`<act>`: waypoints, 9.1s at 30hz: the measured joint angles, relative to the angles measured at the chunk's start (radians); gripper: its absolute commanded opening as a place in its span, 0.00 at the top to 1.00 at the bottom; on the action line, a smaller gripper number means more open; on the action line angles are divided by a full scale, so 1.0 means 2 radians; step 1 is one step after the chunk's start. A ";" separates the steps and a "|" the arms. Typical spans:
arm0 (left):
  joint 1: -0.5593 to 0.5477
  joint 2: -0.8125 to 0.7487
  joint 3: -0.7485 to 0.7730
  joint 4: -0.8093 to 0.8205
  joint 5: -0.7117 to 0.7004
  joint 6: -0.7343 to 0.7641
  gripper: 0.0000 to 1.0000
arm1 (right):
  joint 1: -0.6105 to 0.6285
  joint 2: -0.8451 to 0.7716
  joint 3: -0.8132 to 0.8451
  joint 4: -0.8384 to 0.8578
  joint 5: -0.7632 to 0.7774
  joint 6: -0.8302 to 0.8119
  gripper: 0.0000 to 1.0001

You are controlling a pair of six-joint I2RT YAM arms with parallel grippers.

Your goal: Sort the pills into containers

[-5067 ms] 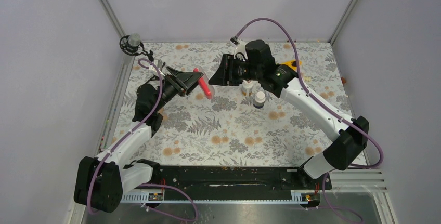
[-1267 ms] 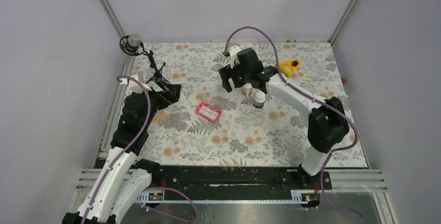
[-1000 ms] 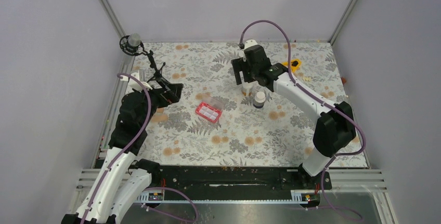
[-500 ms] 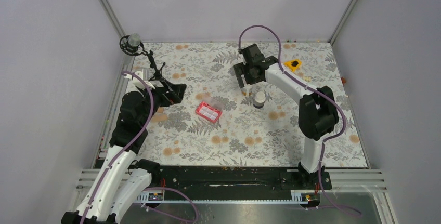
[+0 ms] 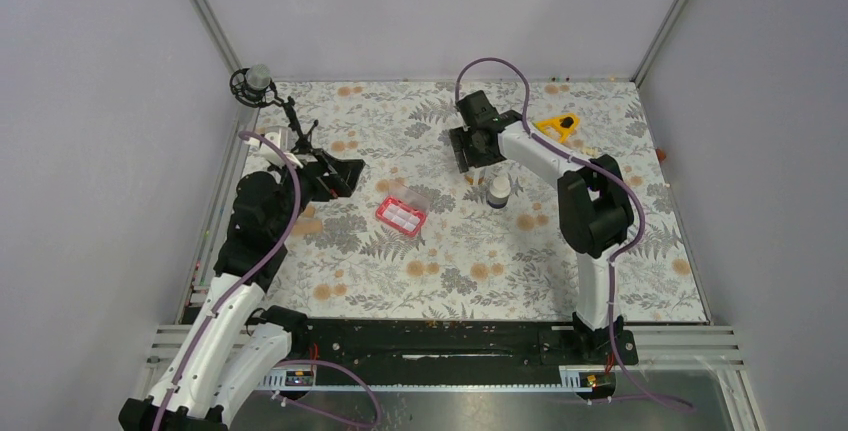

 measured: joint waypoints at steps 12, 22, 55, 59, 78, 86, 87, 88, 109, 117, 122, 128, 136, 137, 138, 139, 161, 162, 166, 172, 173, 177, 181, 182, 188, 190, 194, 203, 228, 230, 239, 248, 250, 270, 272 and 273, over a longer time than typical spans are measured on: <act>0.000 -0.002 -0.018 0.031 0.035 0.028 0.01 | 0.000 0.001 -0.001 0.009 0.006 0.023 0.59; -0.017 0.006 -0.044 0.101 0.125 0.078 0.02 | 0.000 -0.116 -0.001 -0.052 -0.063 0.065 0.59; -0.165 0.273 0.047 0.227 0.287 0.151 0.33 | 0.002 -0.283 -0.051 -0.120 -0.351 0.218 0.61; -0.168 0.281 0.048 0.232 0.297 0.147 0.19 | 0.002 -0.283 -0.054 -0.112 -0.354 0.221 0.62; -0.176 0.288 0.051 0.231 0.296 0.160 1.00 | 0.003 -0.330 -0.086 -0.069 -0.343 0.206 0.31; -0.175 0.261 0.021 0.285 0.294 0.134 1.00 | 0.003 -0.406 -0.135 0.014 -0.330 0.200 0.58; -0.175 0.257 0.019 0.290 0.294 0.131 1.00 | 0.003 -0.412 -0.141 0.023 -0.329 0.202 0.60; -0.175 0.254 0.018 0.294 0.295 0.128 1.00 | 0.003 -0.415 -0.144 0.031 -0.328 0.205 0.62; -0.173 0.204 -0.001 0.310 0.298 0.108 1.00 | -0.003 -0.443 -0.161 0.103 -0.253 0.318 0.49; -0.173 0.196 -0.002 0.313 0.298 0.108 1.00 | -0.004 -0.429 -0.161 0.096 -0.242 0.340 0.66; -0.173 0.196 -0.002 0.313 0.292 0.108 1.00 | -0.004 -0.422 -0.161 0.097 -0.258 0.347 0.43; -0.173 0.196 -0.002 0.315 0.280 0.108 1.00 | -0.005 -0.431 -0.193 0.179 -0.307 0.380 0.08; -0.173 0.196 -0.002 0.312 0.247 0.108 1.00 | 0.001 -0.434 -0.212 0.226 -0.332 0.377 0.04; -0.173 0.196 -0.002 0.311 0.244 0.108 1.00 | 0.003 -0.434 -0.212 0.225 -0.332 0.372 0.04; -0.173 0.196 -0.001 0.309 0.242 0.108 1.00 | 0.007 -0.434 -0.212 0.225 -0.331 0.366 0.05; -0.173 0.197 0.001 0.308 0.240 0.108 1.00 | 0.013 -0.434 -0.211 0.223 -0.327 0.358 0.05; -0.173 0.198 0.009 0.298 0.217 0.093 0.31 | 0.067 -0.385 -0.166 0.188 -0.264 0.265 0.70; -0.173 0.196 0.009 0.298 0.212 0.089 0.25 | 0.067 -0.385 -0.169 0.196 -0.266 0.265 0.72; -0.173 0.182 0.009 0.302 0.194 0.083 0.02 | 0.068 -0.385 -0.180 0.215 -0.278 0.264 0.78; -0.173 0.149 0.021 0.257 0.187 0.107 0.02 | 0.068 -0.386 -0.181 0.215 -0.297 0.237 0.77; -0.173 0.149 0.029 0.239 0.189 0.115 0.01 | 0.068 -0.386 -0.181 0.215 -0.302 0.232 0.77; -0.171 0.149 0.068 0.171 0.197 0.146 0.01 | 0.068 -0.386 -0.181 0.215 -0.336 0.214 0.76; -0.167 0.150 0.078 0.147 0.210 0.152 0.01 | 0.068 -0.386 -0.181 0.218 -0.378 0.197 0.73; -0.165 0.151 0.078 0.143 0.216 0.151 0.01 | 0.068 -0.386 -0.181 0.221 -0.388 0.193 0.73; -0.151 0.177 0.118 0.078 0.288 0.153 0.01 | 0.068 -0.385 -0.183 0.253 -0.426 0.187 0.72; -0.146 0.180 0.126 0.061 0.314 0.158 0.01 | 0.068 -0.385 -0.183 0.265 -0.436 0.187 0.72; -0.142 0.179 0.125 0.034 0.352 0.167 0.02 | 0.068 -0.385 -0.184 0.281 -0.456 0.181 0.72; -0.130 0.191 0.144 -0.021 0.426 0.170 0.20 | 0.068 -0.383 -0.181 0.260 -0.490 0.139 0.71; -0.130 0.203 0.153 -0.037 0.446 0.166 1.00 | 0.067 -0.367 -0.176 0.251 -0.503 0.118 0.40; -0.130 0.200 0.149 -0.035 0.440 0.168 1.00 | 0.067 -0.367 -0.173 0.241 -0.496 0.119 0.37; -0.128 0.186 0.134 -0.037 0.406 0.191 1.00 | 0.051 -0.375 -0.172 0.222 -0.447 0.141 0.20; -0.128 0.170 0.119 -0.039 0.405 0.206 1.00 | 0.043 -0.386 -0.152 0.200 -0.391 0.156 0.27; -0.128 0.169 0.118 -0.039 0.405 0.210 1.00 | 0.043 -0.383 -0.143 0.185 -0.369 0.156 0.30; -0.128 0.169 0.120 -0.100 0.370 0.288 1.00 | 0.047 -0.310 -0.066 0.048 -0.304 0.134 0.21; -0.128 0.170 0.120 -0.115 0.345 0.297 1.00 | 0.046 -0.312 -0.059 0.039 -0.284 0.139 0.20; -0.128 0.170 0.120 -0.123 0.332 0.302 1.00 | 0.044 -0.315 -0.057 0.036 -0.276 0.141 0.19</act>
